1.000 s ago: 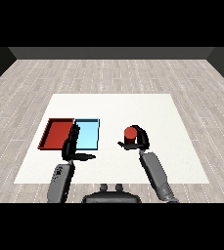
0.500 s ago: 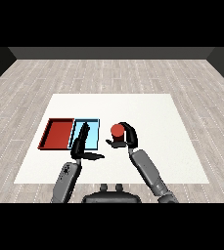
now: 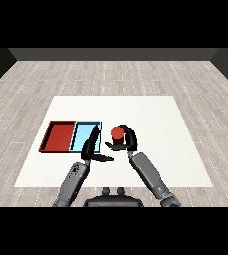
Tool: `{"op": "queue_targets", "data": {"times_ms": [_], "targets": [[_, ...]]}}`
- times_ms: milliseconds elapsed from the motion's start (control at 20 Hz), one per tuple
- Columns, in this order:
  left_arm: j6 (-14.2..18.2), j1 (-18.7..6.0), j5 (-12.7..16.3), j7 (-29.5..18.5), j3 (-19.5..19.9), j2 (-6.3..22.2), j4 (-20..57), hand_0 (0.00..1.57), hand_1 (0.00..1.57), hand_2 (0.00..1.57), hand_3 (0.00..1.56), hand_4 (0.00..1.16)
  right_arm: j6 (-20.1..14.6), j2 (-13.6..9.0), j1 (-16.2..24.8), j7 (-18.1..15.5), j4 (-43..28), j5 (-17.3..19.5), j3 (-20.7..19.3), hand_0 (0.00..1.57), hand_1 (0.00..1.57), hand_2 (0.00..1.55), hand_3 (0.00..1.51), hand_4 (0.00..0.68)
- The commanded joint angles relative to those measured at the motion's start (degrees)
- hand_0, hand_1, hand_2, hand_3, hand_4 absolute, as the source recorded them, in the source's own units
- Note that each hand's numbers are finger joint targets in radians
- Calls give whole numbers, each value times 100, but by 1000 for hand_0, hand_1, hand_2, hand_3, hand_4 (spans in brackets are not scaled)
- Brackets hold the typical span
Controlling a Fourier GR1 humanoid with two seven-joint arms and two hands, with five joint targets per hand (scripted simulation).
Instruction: Pick the red can and put it in the red box
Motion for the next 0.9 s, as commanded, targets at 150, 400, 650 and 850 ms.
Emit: {"op": "queue_targets", "data": {"times_ms": [150, 400, 650, 850], "targets": [[133, 11, 120, 2, -329, -3, 236, 0, 0, 0, 0, 0, -561, 3, -211, -162, 113, -268, 454, 1459, 1459, 1449, 1380, 633], [-30, -618, 596, -655, -153, -3, 1511, 0, 0, 0, 0, 0, -437, 3, -429, -18, 235, -247, 431, 1443, 1443, 1434, 1387, 633], [547, -595, 650, -175, -722, -3, 1036, 0, 0, 0, 0, 0, -451, 3, -727, -117, 594, -392, 509, 1428, 1428, 1435, 1375, 631], [139, -497, 708, -5, -424, -3, 841, 0, 0, 0, 0, 0, -734, 3, -283, 168, -350, -297, 815, 1452, 1452, 1438, 1378, 626]]}}
